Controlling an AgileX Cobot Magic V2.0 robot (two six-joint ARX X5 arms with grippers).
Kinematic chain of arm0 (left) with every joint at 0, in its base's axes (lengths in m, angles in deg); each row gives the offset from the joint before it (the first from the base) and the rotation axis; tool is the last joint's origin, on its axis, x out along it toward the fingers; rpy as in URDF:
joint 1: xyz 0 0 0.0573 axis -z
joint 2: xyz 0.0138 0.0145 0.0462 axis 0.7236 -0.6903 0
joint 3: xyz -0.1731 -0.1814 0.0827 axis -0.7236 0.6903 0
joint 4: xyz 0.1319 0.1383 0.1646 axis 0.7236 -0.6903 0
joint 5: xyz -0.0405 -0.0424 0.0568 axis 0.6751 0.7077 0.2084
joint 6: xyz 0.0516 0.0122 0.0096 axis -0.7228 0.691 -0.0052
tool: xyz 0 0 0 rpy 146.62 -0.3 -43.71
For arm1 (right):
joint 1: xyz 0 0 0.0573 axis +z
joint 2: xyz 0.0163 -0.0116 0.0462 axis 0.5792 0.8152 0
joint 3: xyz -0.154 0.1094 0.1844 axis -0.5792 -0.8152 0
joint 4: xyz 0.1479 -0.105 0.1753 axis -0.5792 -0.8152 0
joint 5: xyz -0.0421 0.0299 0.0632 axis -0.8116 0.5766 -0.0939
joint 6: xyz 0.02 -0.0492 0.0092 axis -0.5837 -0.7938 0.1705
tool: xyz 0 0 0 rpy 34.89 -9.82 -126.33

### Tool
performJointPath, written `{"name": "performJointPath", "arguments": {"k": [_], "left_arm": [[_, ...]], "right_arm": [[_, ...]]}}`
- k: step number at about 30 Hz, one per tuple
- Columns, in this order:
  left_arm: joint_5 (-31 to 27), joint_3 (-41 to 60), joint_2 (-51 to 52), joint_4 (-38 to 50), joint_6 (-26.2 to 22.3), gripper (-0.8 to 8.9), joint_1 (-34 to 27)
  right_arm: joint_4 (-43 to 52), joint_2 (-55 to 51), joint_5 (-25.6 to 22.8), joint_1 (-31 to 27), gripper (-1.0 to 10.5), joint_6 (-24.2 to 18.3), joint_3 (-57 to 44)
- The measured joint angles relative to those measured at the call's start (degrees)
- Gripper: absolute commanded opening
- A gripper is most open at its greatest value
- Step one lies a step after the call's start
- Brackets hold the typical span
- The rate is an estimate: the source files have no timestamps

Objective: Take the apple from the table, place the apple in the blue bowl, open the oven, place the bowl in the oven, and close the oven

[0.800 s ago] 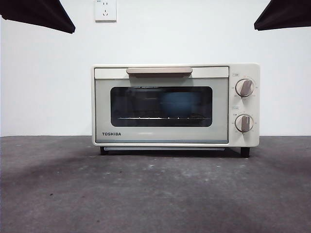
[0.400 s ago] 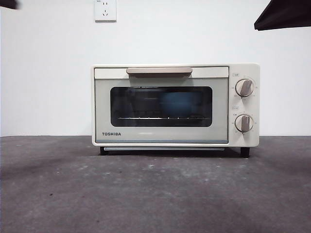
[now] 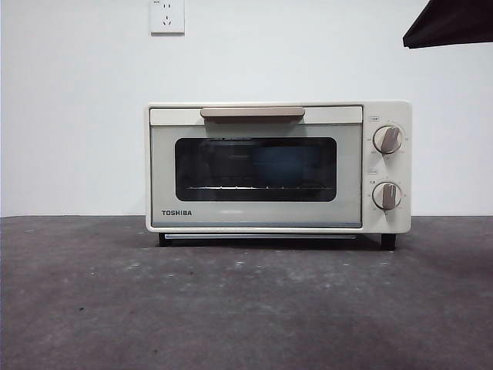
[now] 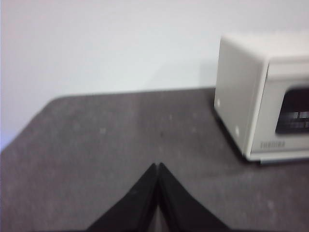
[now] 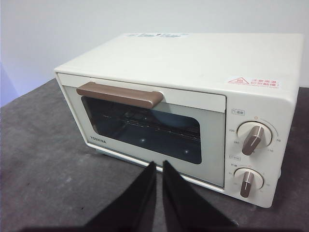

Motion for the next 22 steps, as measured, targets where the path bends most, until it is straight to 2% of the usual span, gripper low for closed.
{"name": "performJointPath", "arguments": {"k": [10, 16, 22], "left_arm": [[0.0, 9.9, 8.5, -1.1, 0.0, 0.07, 0.0], [-0.1, 10.4, 12.0, -6.4, 0.0, 0.07, 0.0], [0.0, 10.4, 12.1, -6.4, 1.0, 0.07, -0.1]], "right_arm": [[0.0, 0.0, 0.0, 0.0, 0.0, 0.0, 0.0], [0.0, 0.0, 0.0, 0.0, 0.0, 0.0, 0.0], [0.1, 0.0, 0.0, 0.0, 0.0, 0.0, 0.0]]}}
